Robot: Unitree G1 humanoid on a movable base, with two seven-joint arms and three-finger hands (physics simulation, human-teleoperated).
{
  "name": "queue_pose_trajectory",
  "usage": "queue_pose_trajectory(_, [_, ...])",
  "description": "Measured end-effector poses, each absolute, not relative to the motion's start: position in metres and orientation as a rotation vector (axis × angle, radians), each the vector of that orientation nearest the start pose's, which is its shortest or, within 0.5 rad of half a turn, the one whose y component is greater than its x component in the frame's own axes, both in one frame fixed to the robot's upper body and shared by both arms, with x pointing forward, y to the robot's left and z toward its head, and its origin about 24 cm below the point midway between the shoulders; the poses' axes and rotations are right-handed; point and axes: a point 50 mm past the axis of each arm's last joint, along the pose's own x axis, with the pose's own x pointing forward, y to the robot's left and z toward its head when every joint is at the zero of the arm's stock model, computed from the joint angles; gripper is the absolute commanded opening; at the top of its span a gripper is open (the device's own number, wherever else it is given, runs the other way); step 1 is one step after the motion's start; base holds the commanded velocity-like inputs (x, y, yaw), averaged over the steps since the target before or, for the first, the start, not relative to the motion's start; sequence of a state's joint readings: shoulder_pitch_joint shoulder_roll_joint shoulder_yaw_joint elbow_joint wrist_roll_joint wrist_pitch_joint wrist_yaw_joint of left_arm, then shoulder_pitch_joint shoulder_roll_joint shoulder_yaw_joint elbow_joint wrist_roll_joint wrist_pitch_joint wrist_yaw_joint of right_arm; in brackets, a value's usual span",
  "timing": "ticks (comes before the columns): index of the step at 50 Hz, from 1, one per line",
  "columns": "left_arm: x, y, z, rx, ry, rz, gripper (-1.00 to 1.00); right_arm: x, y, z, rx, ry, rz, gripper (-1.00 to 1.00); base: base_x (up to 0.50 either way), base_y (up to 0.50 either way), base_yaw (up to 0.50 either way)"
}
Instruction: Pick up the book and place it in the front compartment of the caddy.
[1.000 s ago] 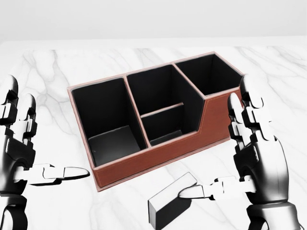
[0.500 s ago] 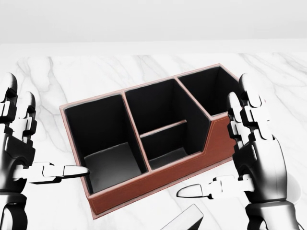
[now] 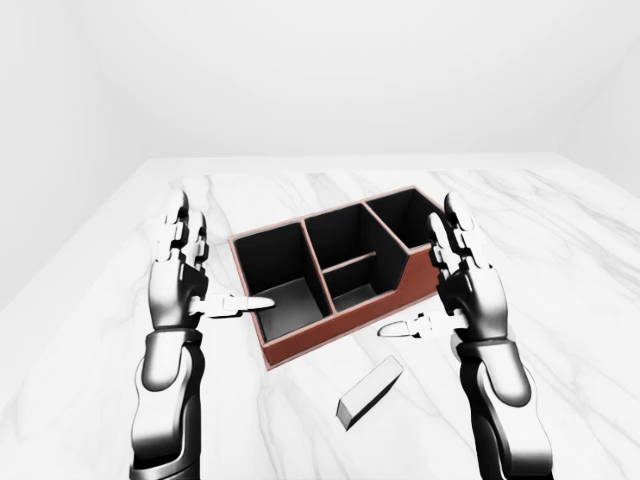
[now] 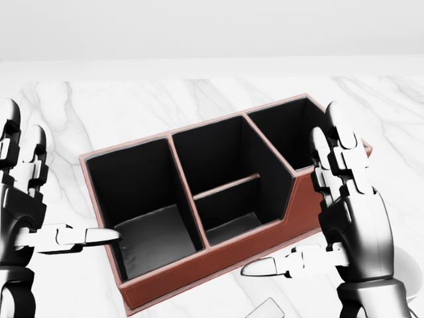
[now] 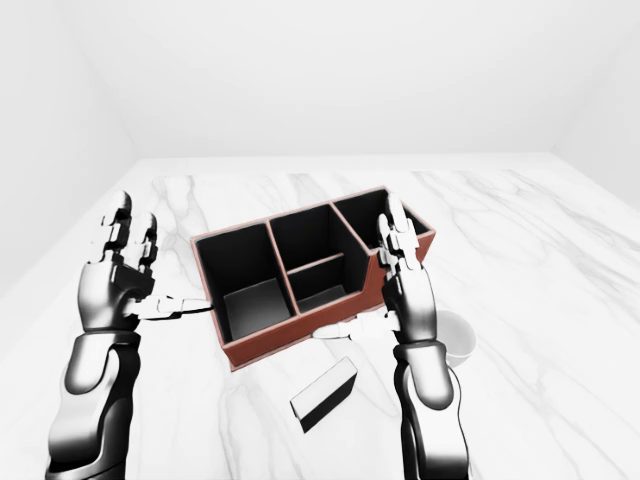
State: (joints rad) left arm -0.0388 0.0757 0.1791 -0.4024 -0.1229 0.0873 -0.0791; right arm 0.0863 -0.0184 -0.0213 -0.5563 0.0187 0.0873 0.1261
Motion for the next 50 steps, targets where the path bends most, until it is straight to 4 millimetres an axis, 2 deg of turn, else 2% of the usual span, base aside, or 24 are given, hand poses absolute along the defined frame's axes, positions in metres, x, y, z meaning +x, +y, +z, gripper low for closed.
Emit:
queue_pose_trajectory(26, [0.242,0.193,0.142,-0.001,-0.381,0.045,1.0,0.215,-0.153,0.157,-0.119,-0.456,0.084,1.0,0.0,0.0,0.0])
queue_pose_trajectory(50, [0.243,0.194,0.143,-0.001,-0.385,0.049,1.0,0.22,-0.157,0.184,-0.348,-0.556,0.098,1.0,0.0,0.0,0.0])
